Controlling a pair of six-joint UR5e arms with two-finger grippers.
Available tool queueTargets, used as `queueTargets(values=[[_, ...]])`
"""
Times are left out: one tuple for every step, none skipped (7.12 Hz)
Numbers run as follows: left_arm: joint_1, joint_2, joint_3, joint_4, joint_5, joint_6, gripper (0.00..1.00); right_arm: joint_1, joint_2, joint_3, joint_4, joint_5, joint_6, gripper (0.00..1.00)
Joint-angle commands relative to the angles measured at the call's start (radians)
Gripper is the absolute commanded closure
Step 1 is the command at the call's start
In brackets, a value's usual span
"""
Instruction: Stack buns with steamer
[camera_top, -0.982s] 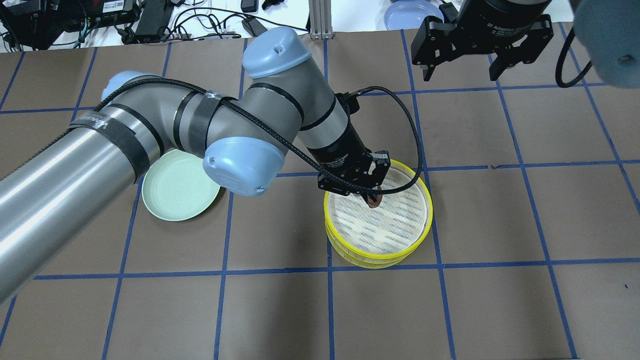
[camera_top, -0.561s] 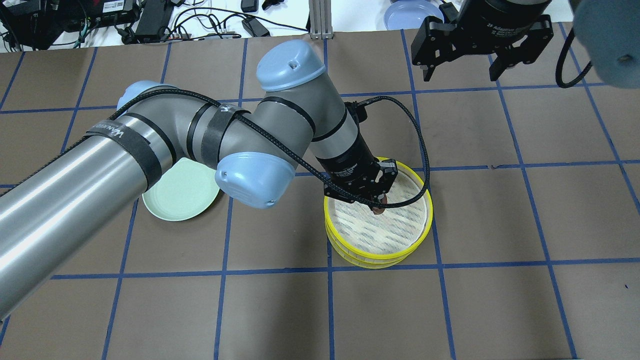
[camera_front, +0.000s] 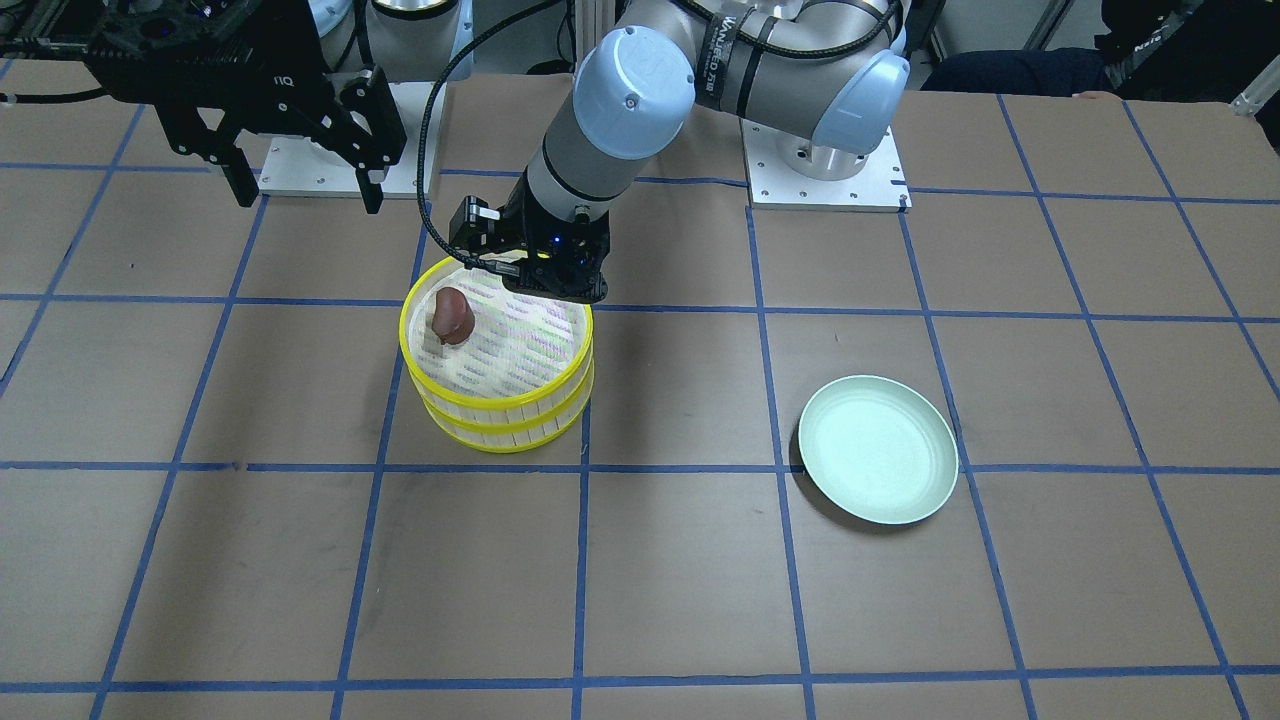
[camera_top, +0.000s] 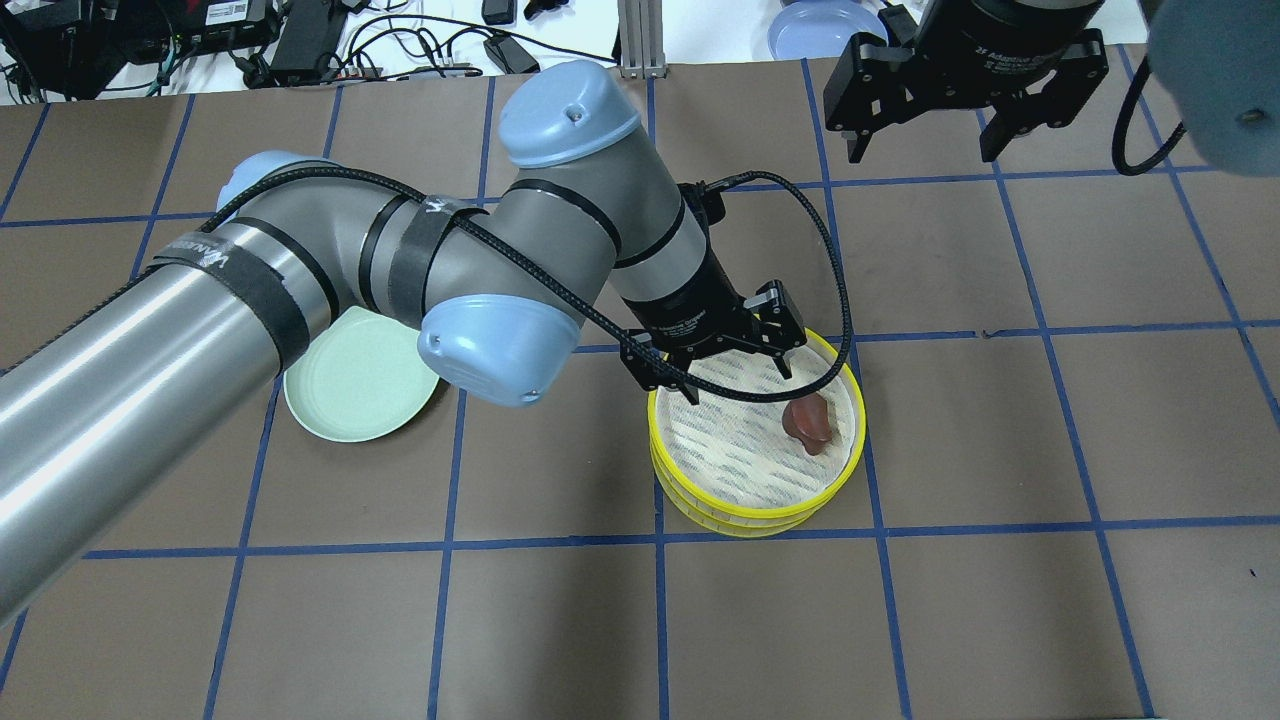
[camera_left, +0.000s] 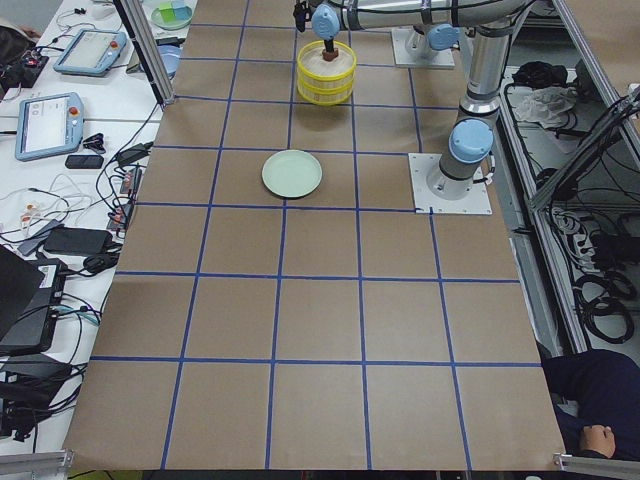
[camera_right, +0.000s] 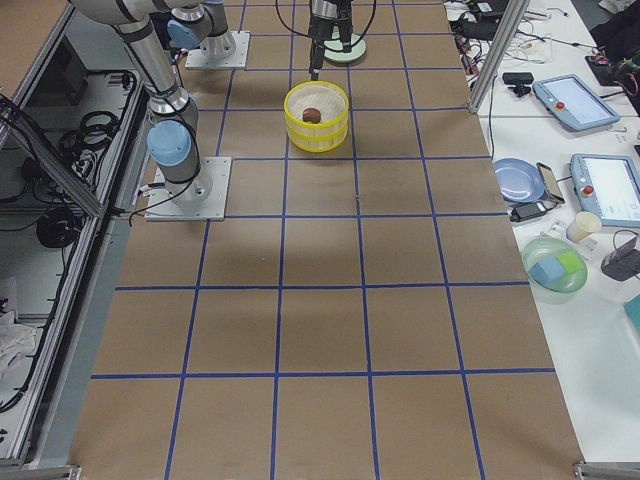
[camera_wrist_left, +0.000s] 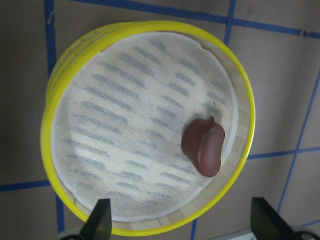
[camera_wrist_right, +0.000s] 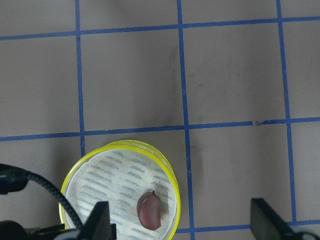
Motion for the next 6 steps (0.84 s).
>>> queueTargets(values=[[0.059,0.043,0.057,-0.028,0.266,0.068,0.00,0.000,0.000,0.000,-0.001,0.000,-0.002,0.00],[0.093,0.051,0.132,-0.108,0.427,0.183,0.00,0.000,0.000,0.000,-0.001,0.000,-0.002,0.00],[0.164,0.071,0.191,-0.197,0.506,0.278,0.00,0.000,0.000,0.000,-0.001,0.000,-0.002,0.00],[0.250,0.097,0.214,-0.203,0.509,0.335,0.00,0.000,0.000,0.000,0.000,0.001,-0.004,0.00],[0.333,0.112,0.208,-0.212,0.504,0.406,0.00,0.000,0.000,0.000,0.000,0.001,-0.004,0.00],[0.392,0.127,0.210,-0.230,0.480,0.429,0.00,0.000,0.000,0.000,0.000,0.003,-0.005,0.00]])
